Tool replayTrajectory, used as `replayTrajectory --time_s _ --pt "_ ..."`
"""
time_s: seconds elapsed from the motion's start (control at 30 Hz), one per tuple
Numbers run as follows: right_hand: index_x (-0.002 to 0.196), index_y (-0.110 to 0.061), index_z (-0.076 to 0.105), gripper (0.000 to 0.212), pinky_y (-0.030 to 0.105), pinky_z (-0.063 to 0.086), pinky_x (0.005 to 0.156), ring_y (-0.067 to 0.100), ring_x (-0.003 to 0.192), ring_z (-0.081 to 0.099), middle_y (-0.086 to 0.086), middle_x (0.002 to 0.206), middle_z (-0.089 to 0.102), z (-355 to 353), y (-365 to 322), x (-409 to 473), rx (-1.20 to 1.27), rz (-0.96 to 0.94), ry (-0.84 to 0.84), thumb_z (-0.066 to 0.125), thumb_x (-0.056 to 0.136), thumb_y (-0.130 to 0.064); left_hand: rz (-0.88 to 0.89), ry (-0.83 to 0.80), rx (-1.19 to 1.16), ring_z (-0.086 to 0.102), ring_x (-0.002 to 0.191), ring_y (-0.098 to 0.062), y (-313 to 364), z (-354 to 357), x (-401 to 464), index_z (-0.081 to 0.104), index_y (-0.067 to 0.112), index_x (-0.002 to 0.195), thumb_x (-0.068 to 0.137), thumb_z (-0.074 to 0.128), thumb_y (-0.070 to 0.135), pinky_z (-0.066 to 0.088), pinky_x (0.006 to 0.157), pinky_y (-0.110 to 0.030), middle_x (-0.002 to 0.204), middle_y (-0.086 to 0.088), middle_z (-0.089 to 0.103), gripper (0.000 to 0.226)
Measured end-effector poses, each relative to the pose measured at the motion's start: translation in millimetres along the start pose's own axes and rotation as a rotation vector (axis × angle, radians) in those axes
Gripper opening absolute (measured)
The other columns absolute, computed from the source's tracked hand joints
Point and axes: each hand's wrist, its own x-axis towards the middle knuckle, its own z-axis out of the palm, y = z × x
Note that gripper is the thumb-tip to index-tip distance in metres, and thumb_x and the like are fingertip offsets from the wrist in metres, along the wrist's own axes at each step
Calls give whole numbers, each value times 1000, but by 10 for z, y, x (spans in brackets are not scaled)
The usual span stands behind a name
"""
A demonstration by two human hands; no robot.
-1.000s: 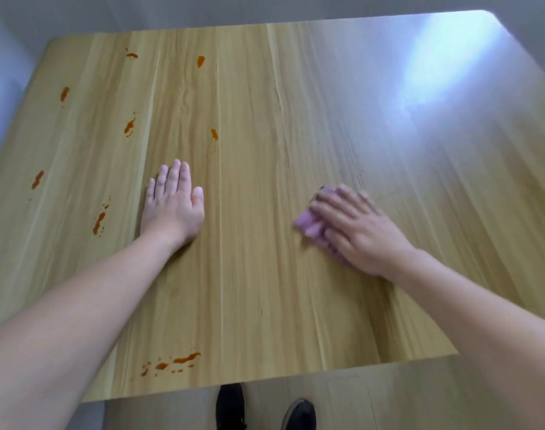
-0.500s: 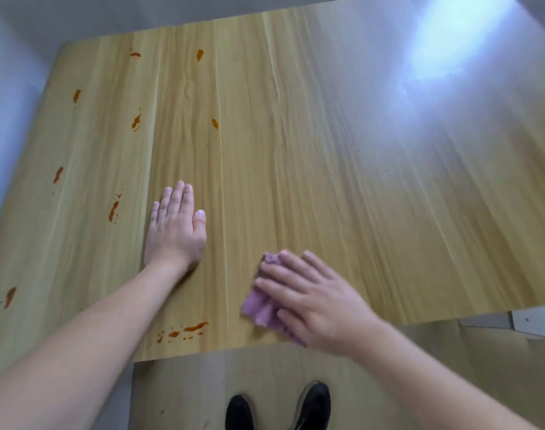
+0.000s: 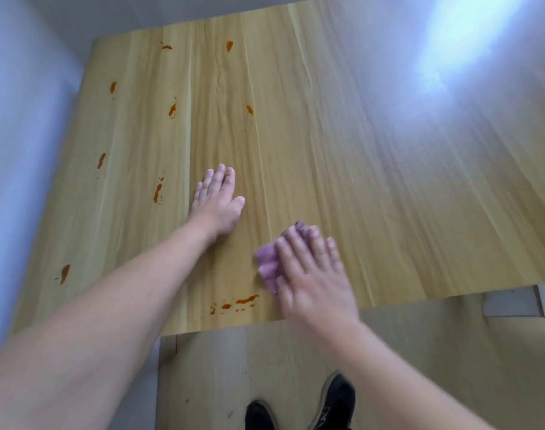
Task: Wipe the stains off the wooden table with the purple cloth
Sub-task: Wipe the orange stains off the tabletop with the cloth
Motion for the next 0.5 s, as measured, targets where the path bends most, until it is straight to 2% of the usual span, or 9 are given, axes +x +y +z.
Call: replayTrajectory --time_s 0.07,0.13,0.27,0.33,0.4,0.5 --pt "144 -16 44 57 50 18 114 31 146 17 4 154 34 168 -565 -240 57 -93 -35 41 91 -39 80 -51 -93 -6 147 -17 -94 -138 -61 12 14 152 100 33 22 -6 116 -28 161 -2 -1 57" --pt "144 -17 44 57 49 19 113 30 146 18 3 154 34 263 -898 -356 75 -150 -112 43 90 -37 128 -62 -183 3 147 -17 -200 -260 -161 24 8 149 100 34 13 0 115 -23 160 -5 10 51" --pt "144 -23 44 56 48 16 113 25 145 24 0 153 37 191 -681 -178 16 -209 -111 35 92 -42 189 -72 -129 18 145 -14 -544 -392 -431 36 6 145 98 37 9 7 114 -19 157 -4 23 47" --pt "149 -26 32 62 47 7 117 24 147 11 -1 158 25 56 -313 10 -31 -43 -84 21 91 -47 210 -86 -69 18 145 -13 -758 -439 -577 35 9 145 97 36 8 7 114 -19 157 -1 23 48" --pt "153 -28 17 67 46 -1 119 23 148 -2 -3 162 9 -67 95 197 -70 228 -87 10 90 -49 209 -96 -61 17 145 -11 -839 -433 -695 34 11 147 97 33 7 6 112 -17 158 3 20 50" --pt "154 -21 13 65 47 -4 118 30 148 -6 3 162 3 -14 -80 350 -86 446 -46 13 95 -46 222 -128 -48 9 146 -8 -966 -411 -843 27 14 150 93 29 -1 1 110 -15 159 7 12 58"
